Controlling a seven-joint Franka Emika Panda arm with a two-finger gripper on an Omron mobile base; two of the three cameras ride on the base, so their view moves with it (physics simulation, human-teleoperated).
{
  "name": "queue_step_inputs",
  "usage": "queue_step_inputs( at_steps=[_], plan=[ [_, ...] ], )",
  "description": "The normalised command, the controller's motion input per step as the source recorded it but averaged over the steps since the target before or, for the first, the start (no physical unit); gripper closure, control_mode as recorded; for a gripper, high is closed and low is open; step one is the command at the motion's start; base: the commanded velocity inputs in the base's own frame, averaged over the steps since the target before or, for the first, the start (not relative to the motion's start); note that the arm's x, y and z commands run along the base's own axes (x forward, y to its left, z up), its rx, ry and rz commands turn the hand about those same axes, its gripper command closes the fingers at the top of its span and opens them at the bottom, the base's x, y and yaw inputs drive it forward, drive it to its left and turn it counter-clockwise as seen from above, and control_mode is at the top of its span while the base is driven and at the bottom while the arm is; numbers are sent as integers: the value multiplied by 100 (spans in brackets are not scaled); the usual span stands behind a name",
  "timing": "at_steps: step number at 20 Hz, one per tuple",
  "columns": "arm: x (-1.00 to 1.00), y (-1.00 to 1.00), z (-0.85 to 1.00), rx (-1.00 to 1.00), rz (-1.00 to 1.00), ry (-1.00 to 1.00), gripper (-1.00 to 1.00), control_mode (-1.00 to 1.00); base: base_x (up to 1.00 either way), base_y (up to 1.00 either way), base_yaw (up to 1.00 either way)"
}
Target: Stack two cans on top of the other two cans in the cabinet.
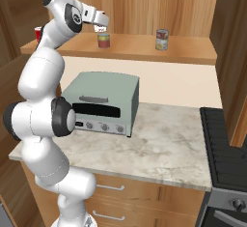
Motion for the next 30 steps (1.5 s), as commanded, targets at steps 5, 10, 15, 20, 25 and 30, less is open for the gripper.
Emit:
queue_step_inputs(
  at_steps=[5, 10, 15, 20, 25, 30],
  plan=[
    [-2, -2, -6, 1, -2, 0, 100, -100, 0, 0, 0],
    [-5, -7, -6, 4, 0, 0, 100, -100, 0, 0, 0],
    [-7, -6, -6, 5, 0, 0, 100, -100, 0, 0, 0],
    [-7, -9, -7, 4, 0, 0, 100, -100, 0, 0, 0],
    [0, -6, -7, 0, 0, 0, 100, -100, 0, 0, 0],
    [1, -2, -5, 0, 0, 0, 100, -100, 0, 0, 0]
  ],
)
